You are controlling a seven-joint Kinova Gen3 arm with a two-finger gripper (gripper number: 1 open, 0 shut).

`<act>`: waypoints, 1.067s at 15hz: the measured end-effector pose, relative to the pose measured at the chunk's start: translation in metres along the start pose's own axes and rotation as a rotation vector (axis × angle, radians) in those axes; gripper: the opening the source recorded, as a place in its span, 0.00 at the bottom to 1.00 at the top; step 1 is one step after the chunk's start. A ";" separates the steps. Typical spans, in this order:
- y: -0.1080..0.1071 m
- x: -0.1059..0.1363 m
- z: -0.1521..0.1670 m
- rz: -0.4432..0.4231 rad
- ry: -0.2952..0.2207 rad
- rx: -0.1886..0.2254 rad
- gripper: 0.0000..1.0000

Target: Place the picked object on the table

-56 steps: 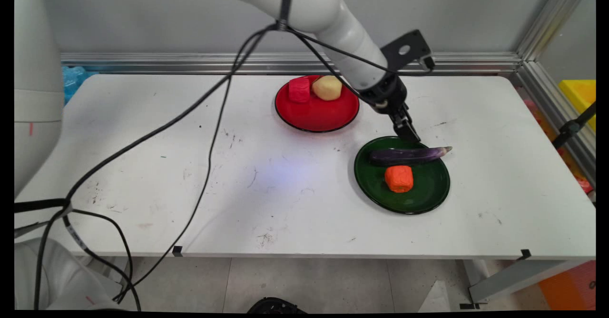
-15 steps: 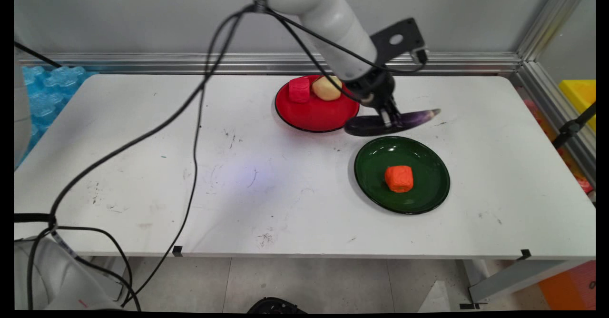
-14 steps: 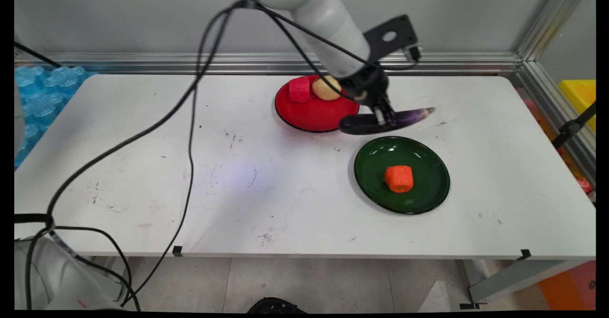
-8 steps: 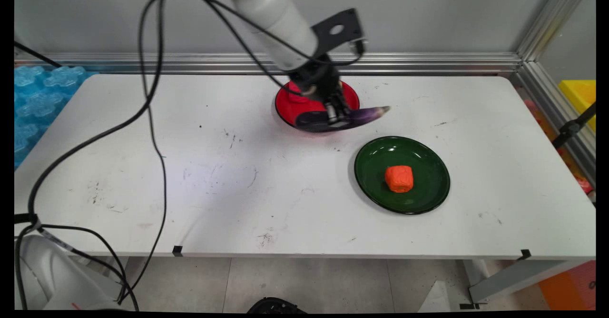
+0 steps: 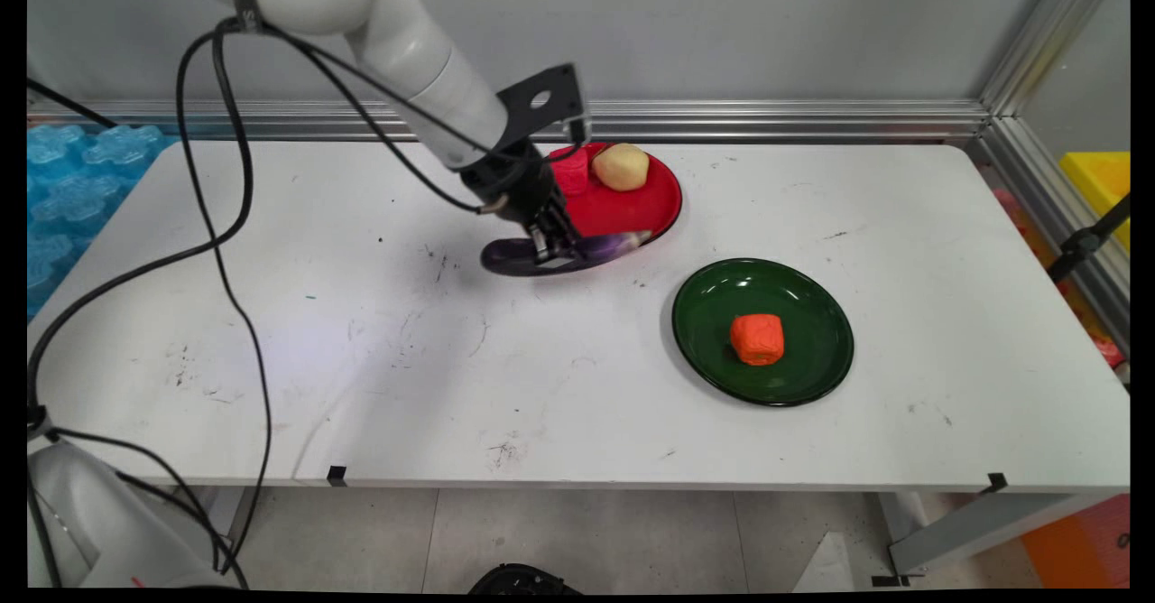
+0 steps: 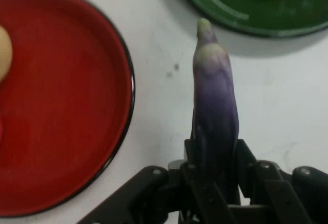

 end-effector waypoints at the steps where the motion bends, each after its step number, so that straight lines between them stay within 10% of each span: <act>1: -0.003 -0.008 0.007 -0.008 -0.007 0.000 0.00; 12: -0.017 -0.043 0.072 -0.012 -0.043 -0.034 0.00; 13: -0.017 -0.044 0.074 -0.007 -0.040 -0.037 1.00; 16: -0.016 -0.045 0.075 0.012 -0.024 -0.048 1.00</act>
